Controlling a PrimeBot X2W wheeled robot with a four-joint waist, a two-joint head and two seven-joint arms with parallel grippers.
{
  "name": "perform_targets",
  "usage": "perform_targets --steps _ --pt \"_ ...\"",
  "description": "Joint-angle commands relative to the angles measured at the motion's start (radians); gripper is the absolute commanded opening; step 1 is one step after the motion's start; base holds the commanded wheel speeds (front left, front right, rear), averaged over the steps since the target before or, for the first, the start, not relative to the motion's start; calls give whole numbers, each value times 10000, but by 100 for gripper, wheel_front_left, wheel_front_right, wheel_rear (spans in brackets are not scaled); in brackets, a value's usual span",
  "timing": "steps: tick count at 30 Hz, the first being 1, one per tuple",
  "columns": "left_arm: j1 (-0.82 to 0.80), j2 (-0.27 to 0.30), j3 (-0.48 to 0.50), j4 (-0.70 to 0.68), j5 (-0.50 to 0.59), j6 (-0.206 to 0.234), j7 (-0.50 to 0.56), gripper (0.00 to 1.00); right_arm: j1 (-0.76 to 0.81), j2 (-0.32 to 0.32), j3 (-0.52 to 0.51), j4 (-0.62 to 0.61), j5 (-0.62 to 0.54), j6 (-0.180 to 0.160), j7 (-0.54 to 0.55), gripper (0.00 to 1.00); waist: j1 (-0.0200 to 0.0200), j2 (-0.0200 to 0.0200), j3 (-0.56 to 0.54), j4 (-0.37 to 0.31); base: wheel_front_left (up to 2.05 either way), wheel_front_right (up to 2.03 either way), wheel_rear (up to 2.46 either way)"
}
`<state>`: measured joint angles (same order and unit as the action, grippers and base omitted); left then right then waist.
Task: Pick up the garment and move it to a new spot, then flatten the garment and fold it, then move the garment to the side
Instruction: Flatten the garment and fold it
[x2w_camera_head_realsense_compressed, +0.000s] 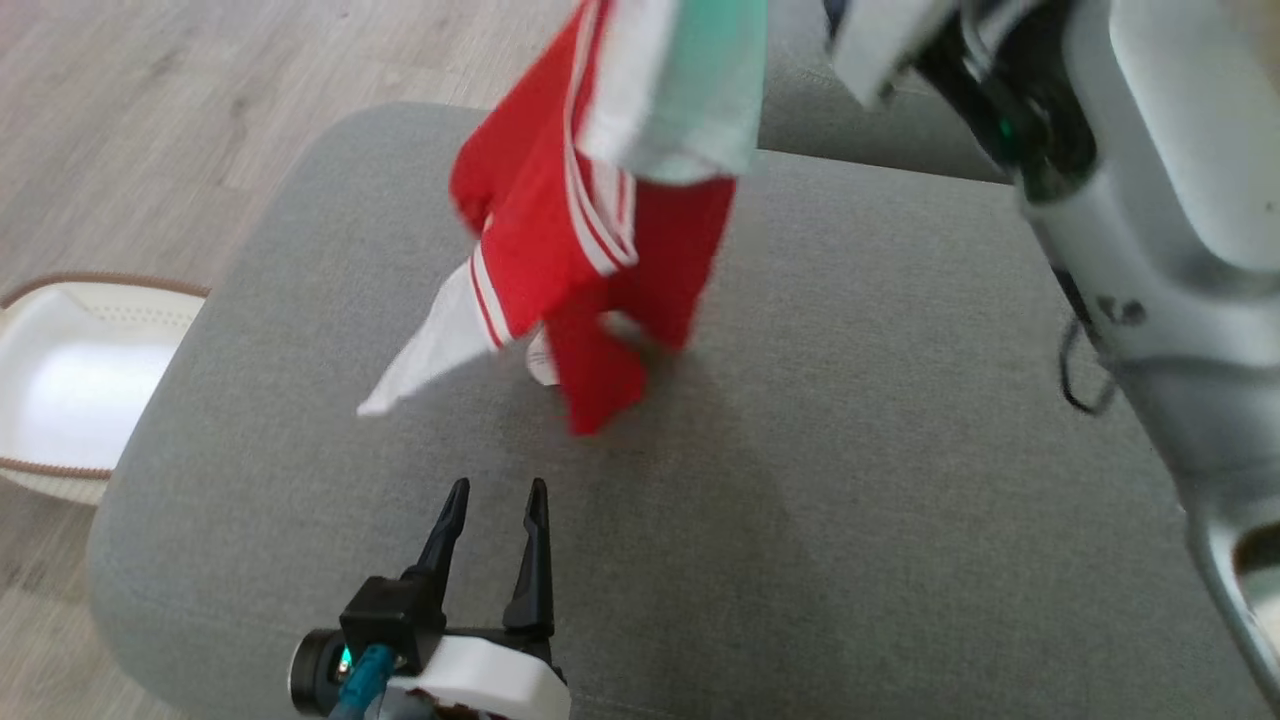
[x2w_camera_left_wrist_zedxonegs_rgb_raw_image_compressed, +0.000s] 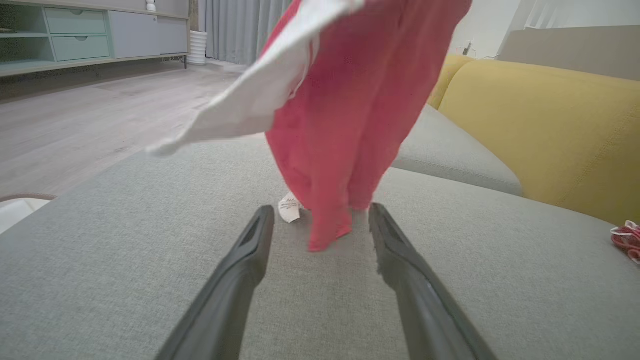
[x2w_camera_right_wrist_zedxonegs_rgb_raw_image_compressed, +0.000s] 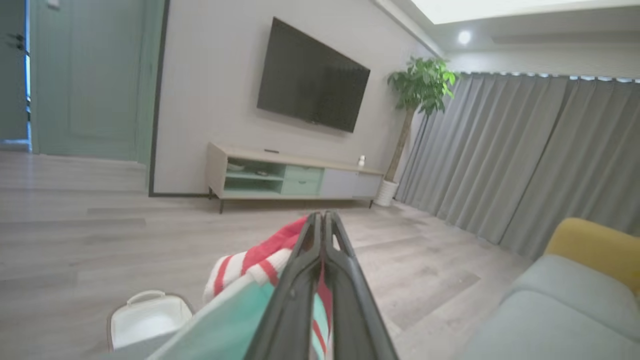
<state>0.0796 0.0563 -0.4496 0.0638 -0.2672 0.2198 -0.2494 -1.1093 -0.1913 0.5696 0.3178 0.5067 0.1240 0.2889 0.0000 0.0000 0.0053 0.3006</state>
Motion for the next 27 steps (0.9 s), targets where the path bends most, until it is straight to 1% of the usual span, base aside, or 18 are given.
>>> perform_targets --steps 1,5,9,10,13,16,19,20,21,23,27 --pt "-286 -60 273 -344 -54 31 -124 100 412 -285 150 -57 273 67 46 0 0 0 -41 -88 0 0 0" --pt "-227 -60 358 -349 22 -6 -124 100 1552 -1393 797 83 927 67 239 0 0 0 -68 -310 0 0 0" --pt "-207 -60 452 -323 139 -103 -124 100 2377 -2514 1042 259 1213 67 298 0 0 0 -23 -635 0 0 0" --pt "-207 -60 452 -323 139 -103 -124 100 2377 -2514 1042 259 1213 67 298 0 0 0 -23 -635 0 0 0" --pt "-235 -60 483 -298 185 -148 -124 100 2879 -3191 1116 664 1073 67 253 0 0 0 5 -839 0 0 0" --pt "-302 -60 442 -278 200 -196 -124 100 3306 -3713 1259 1185 812 67 101 0 0 0 37 -957 0 0 0" --pt "-349 -60 382 -233 215 -245 -124 100 3580 -4005 1253 1842 571 67 -290 0 0 0 73 -1027 0 0 0" --pt "-361 -60 344 -204 238 -271 -124 100 3667 -4087 1286 2301 224 67 -637 0 0 0 98 -1061 0 0 0" --pt "-363 -60 333 -199 250 -278 -124 100 3690 -4071 1236 2547 63 67 -851 10 0 0 120 -1077 0 0 0" --pt "-383 -60 322 -205 269 -282 -124 100 3687 -4029 1172 3018 -367 67 -1257 100 0 0 195 -1098 0 0 0" --pt "-437 -60 319 -211 288 -279 -124 100 3592 -3723 1030 3685 -1208 67 -1852 100 0 0 297 -1128 0 0 0"
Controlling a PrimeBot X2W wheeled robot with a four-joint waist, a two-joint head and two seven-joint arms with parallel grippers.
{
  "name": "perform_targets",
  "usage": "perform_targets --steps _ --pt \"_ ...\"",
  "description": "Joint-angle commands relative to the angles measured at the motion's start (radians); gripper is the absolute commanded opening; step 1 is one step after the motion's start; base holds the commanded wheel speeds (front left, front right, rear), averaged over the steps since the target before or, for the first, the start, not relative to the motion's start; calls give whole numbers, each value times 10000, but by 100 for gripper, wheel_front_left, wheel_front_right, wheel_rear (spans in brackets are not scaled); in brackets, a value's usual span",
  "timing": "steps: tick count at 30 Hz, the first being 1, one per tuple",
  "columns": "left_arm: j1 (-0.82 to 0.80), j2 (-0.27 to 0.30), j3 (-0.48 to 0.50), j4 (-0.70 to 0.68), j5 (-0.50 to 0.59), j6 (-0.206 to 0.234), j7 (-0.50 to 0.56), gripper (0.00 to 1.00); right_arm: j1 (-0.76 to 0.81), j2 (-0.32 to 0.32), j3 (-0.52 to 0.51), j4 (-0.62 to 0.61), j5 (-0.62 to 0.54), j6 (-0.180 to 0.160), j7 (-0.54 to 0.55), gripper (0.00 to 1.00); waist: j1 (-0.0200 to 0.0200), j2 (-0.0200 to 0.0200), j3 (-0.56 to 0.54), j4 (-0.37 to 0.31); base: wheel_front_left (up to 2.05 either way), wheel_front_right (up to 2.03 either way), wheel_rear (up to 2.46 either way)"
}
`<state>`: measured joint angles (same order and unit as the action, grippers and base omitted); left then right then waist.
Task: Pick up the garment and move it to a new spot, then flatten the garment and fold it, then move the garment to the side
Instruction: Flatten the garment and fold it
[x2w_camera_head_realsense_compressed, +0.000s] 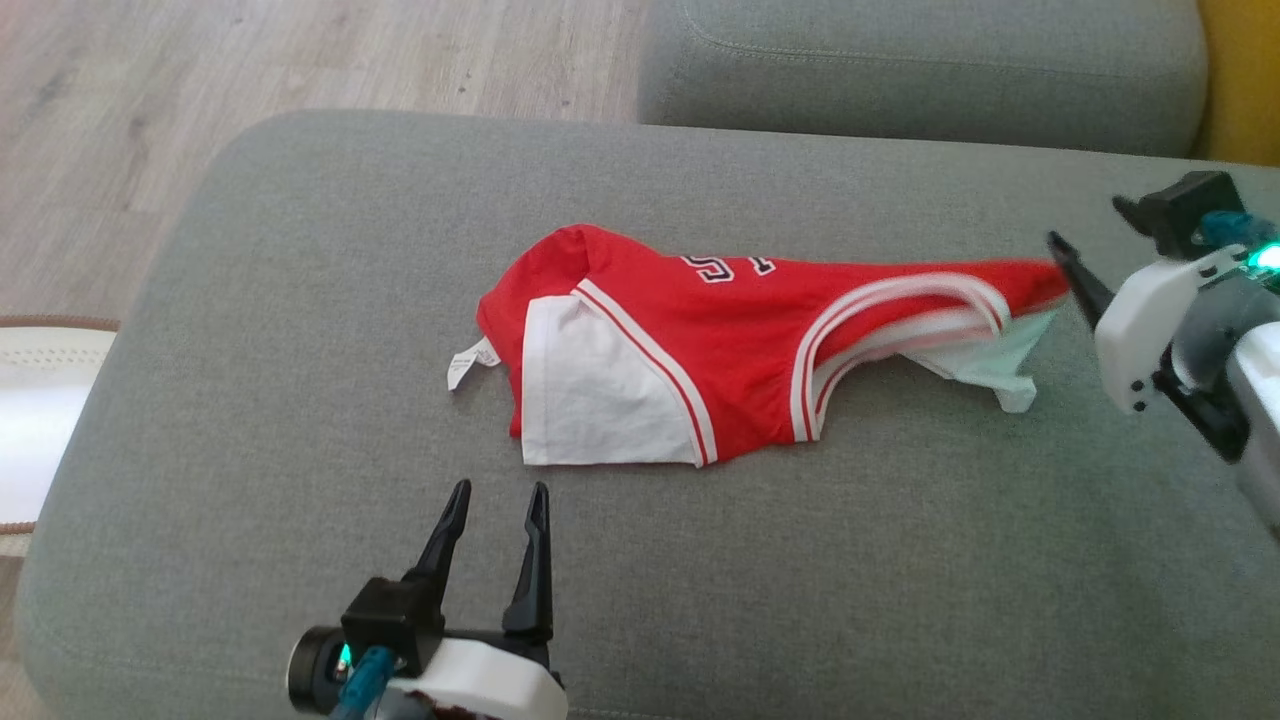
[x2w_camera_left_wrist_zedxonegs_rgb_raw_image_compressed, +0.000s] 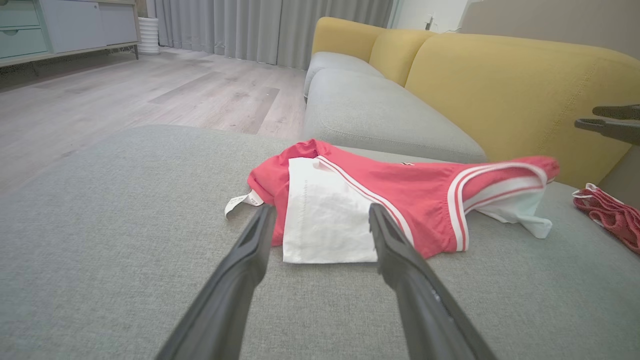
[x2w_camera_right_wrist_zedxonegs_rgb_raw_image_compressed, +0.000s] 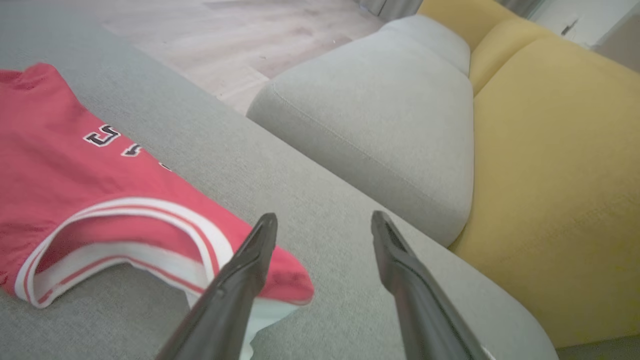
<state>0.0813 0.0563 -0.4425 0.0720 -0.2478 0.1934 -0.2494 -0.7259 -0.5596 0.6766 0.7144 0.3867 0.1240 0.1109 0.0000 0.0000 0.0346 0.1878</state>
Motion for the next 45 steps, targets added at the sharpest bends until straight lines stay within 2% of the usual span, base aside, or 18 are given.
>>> perform_targets --steps 1,6,9,12,17,21,28,38,39,40,41,45 --pt "-463 -60 246 -292 101 -16 -124 100 -279 103 -124 -246 -188 67 -265 100 0 0 17 -5 0 0 0" --pt "-474 -60 293 -316 156 4 -124 100 -235 1267 -515 -727 -501 67 -786 100 0 0 83 -44 0 0 0" --pt "-532 -60 269 -356 186 -15 -124 100 -32 1920 -19 -1442 -221 67 -467 100 0 0 242 6 0 0 0" --pt "-705 -60 181 -401 178 -24 -124 100 106 2212 811 -2098 -58 67 -87 100 0 0 496 143 0 0 0" --pt "-988 -60 -28 -448 66 77 -124 100 449 2509 2400 -2688 488 67 557 100 0 0 837 492 0 0 0" --pt "-1191 -61 -167 -510 -34 181 -124 100 601 2510 3335 -2754 915 67 1060 100 0 0 1114 763 0 0 0" --pt "-1547 -61 -364 -668 -166 299 -124 100 274 2597 3404 -1961 811 67 1368 100 0 0 1687 1039 0 0 0" --pt "-2089 -61 -708 -768 -414 521 -124 100 -294 2904 3845 -640 218 67 2480 100 0 0 2300 1333 0 0 0" --pt "-2110 -61 -721 -765 -429 539 -124 100 -301 2943 3953 -604 266 67 2568 94 0 0 2306 1337 0 0 0" --pt "-2122 -61 -727 -758 -441 553 -124 100 -303 2971 4066 -575 340 67 2677 37 0 0 2302 1338 0 0 0" --pt "-2129 -61 -718 -747 -450 567 -124 100 -323 2982 4180 -577 407 67 2752 0 0 0 2288 1329 0 0 0" --pt "-2033 -61 -588 -690 -436 636 -124 100 -421 2872 4436 -684 643 67 2709 0 0 0 2053 1152 0 0 0"
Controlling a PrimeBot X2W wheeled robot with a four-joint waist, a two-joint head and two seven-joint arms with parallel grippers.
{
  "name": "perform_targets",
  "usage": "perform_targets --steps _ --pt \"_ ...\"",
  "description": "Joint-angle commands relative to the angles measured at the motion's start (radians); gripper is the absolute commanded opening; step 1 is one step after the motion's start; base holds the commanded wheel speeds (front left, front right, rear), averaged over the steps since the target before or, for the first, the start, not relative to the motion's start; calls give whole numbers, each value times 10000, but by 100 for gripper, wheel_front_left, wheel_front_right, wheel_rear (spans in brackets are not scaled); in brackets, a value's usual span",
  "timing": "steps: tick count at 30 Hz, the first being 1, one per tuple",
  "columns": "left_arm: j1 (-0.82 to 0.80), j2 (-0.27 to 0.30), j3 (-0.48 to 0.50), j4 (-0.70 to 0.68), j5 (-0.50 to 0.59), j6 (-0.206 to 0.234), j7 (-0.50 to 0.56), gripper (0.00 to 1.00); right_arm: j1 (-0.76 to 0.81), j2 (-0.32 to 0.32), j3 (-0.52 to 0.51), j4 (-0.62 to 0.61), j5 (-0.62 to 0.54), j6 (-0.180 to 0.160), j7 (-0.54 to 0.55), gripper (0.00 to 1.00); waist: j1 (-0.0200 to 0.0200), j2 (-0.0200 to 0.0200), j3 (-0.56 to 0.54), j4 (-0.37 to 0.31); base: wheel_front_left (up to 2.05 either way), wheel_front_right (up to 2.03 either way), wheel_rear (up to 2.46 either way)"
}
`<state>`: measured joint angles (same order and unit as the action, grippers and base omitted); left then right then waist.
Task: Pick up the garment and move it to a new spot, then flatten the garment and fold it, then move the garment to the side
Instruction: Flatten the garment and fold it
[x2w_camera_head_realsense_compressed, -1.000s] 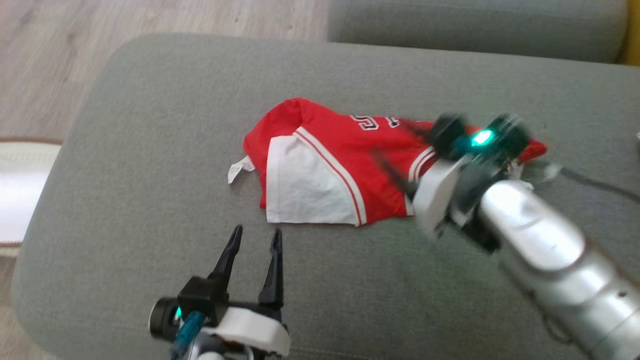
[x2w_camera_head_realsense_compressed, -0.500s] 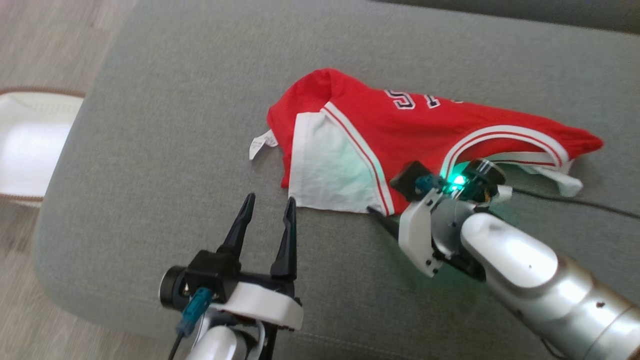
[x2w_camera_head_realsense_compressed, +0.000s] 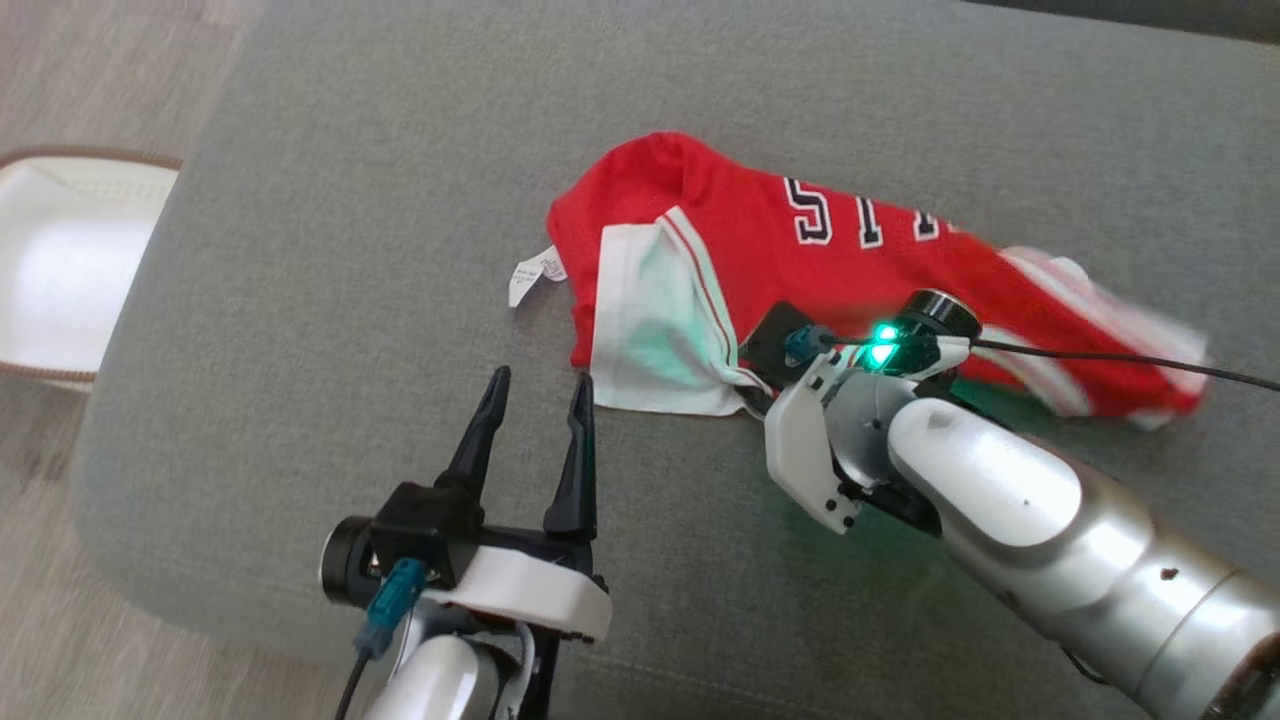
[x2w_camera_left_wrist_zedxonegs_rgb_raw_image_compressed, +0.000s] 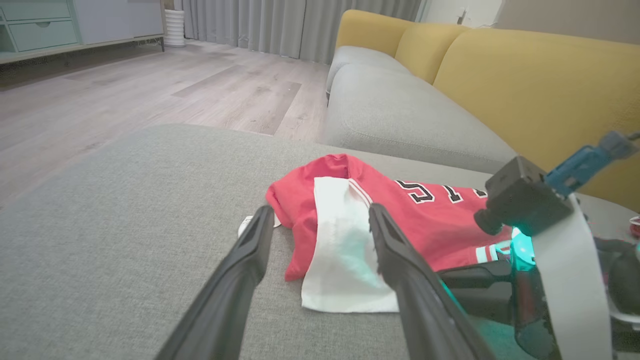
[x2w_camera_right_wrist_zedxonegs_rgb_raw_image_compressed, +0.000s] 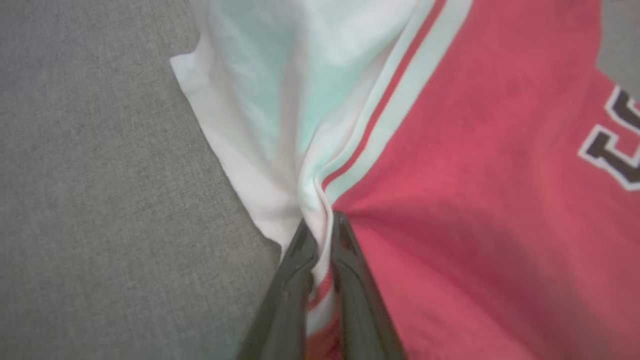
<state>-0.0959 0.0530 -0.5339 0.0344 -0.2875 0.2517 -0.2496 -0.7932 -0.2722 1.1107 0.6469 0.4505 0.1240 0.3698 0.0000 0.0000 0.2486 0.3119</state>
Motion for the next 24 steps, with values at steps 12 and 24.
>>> perform_targets --steps 12,24 --pt "660 -28 1281 -269 383 -75 -122 100 1005 -2026 -1036 -2854 566 67 -90 0 0 0 -1157 -1695 0 0 0" --pt "996 -28 1500 -261 536 -294 -122 100 3712 -4638 -4006 -5823 1880 67 1792 0 0 0 -1597 -2699 0 0 0"
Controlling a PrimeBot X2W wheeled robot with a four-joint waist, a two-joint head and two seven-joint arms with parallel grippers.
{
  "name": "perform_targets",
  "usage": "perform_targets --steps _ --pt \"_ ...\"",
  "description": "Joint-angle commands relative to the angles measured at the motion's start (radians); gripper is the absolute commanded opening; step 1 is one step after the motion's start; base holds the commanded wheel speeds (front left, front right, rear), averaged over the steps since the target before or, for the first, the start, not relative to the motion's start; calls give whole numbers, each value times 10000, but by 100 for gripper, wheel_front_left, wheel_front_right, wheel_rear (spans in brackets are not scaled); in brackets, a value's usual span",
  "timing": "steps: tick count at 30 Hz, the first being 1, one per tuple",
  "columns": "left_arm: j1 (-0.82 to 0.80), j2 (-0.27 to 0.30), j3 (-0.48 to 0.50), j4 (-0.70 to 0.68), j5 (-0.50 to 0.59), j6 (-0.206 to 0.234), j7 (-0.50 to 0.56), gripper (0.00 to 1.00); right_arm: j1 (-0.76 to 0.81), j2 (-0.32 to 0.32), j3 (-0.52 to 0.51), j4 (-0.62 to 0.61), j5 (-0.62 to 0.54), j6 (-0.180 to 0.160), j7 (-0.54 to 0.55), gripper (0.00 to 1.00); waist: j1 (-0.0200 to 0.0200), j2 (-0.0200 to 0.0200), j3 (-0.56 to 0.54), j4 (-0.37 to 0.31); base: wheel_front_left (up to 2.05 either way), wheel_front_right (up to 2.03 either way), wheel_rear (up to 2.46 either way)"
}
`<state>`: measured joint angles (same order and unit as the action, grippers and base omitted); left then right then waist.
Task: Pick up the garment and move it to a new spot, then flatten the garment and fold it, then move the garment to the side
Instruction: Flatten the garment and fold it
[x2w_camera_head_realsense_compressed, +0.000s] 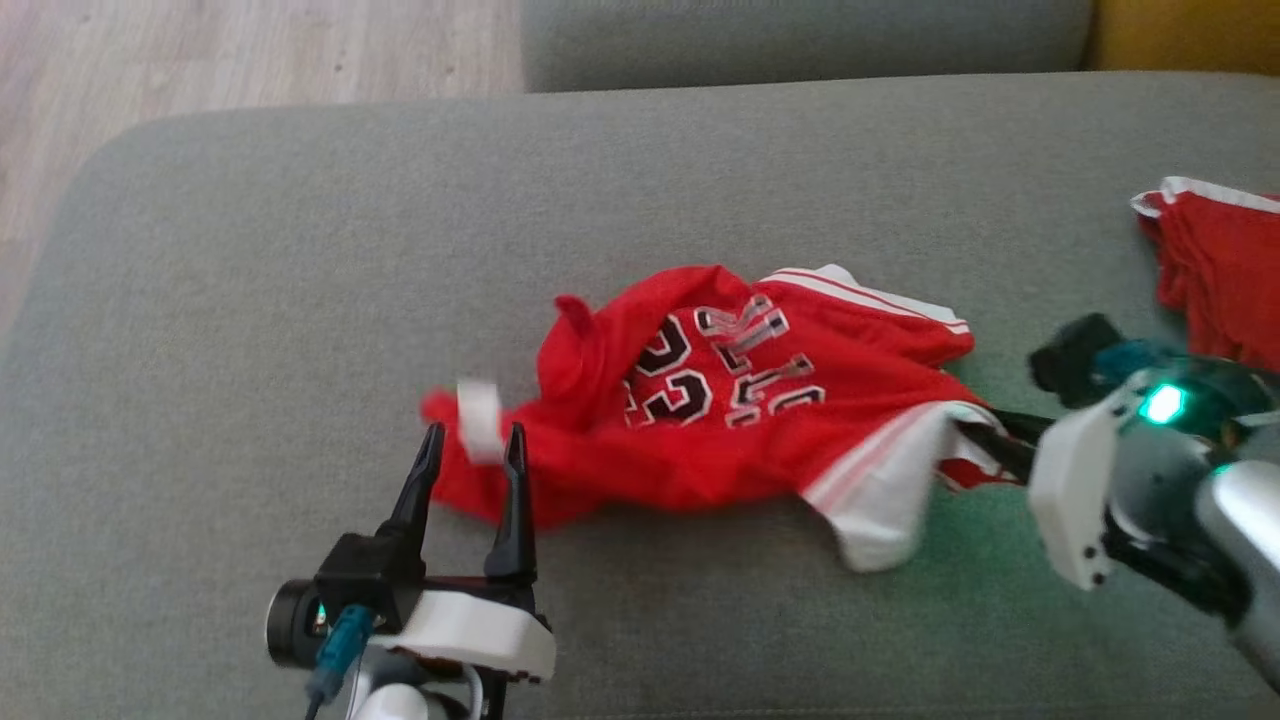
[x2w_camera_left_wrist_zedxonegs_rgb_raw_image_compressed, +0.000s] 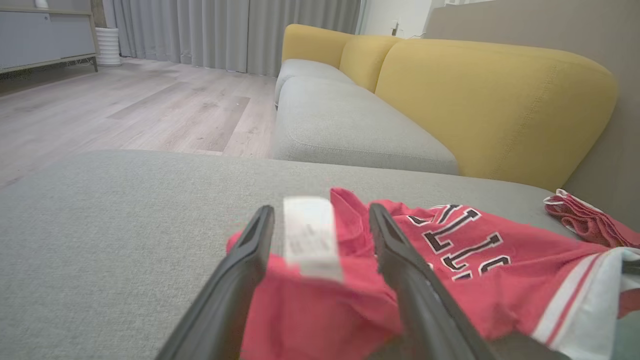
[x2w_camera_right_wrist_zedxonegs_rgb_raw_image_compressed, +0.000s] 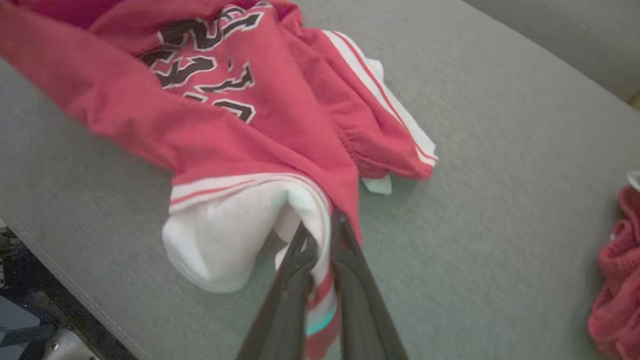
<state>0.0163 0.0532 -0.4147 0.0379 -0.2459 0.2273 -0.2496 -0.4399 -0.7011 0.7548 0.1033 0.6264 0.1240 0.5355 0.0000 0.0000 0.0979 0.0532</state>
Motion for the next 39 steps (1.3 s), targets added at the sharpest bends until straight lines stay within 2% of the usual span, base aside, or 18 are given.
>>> perform_targets --steps 1,4,11,12,13,14,19,22,26,32,39 --pt "-114 -30 309 -305 122 -49 -122 100 383 -428 -743 -438 181 67 235 0 0 0 -79 -137 0 0 0" --pt "-108 -30 306 -317 127 -57 -122 100 716 -550 -1242 -490 93 67 412 0 0 0 -42 -177 0 0 0" --pt "-187 -30 257 -273 122 -110 -122 100 1670 -216 -2348 -333 -142 67 955 0 0 0 88 -146 0 0 0" --pt "-192 -30 266 -273 123 -105 -122 100 1756 -111 -2514 -320 -215 67 941 10 0 0 98 -138 0 0 0" --pt "-185 -30 279 -266 130 -102 -122 100 1834 -35 -2617 -335 -302 67 957 33 0 0 104 -134 0 0 0" --pt "-174 -30 293 -257 139 -103 -122 100 1905 23 -2697 -380 -375 67 983 100 0 0 105 -135 0 0 0" --pt "-73 -30 363 -218 163 -106 -122 100 2159 176 -3608 -825 -1046 67 860 100 0 0 0 -187 0 0 0" --pt "-31 -30 378 -219 169 -86 -122 100 2300 643 -4638 -1205 -1577 67 278 100 0 0 -79 -246 0 0 0" --pt "54 -30 393 -229 171 -62 -122 100 2669 1866 -6078 -1758 -2594 67 -910 100 0 0 -184 -331 0 0 0" --pt "67 -30 343 -137 172 -75 -122 100 3540 4023 -7366 -2107 -3622 67 -3017 100 0 0 -276 -371 0 0 0" --pt "-104 -30 453 482 428 -299 -122 100 4137 5510 -8159 -1328 -4683 67 -5487 100 0 0 -338 -394 0 0 0"
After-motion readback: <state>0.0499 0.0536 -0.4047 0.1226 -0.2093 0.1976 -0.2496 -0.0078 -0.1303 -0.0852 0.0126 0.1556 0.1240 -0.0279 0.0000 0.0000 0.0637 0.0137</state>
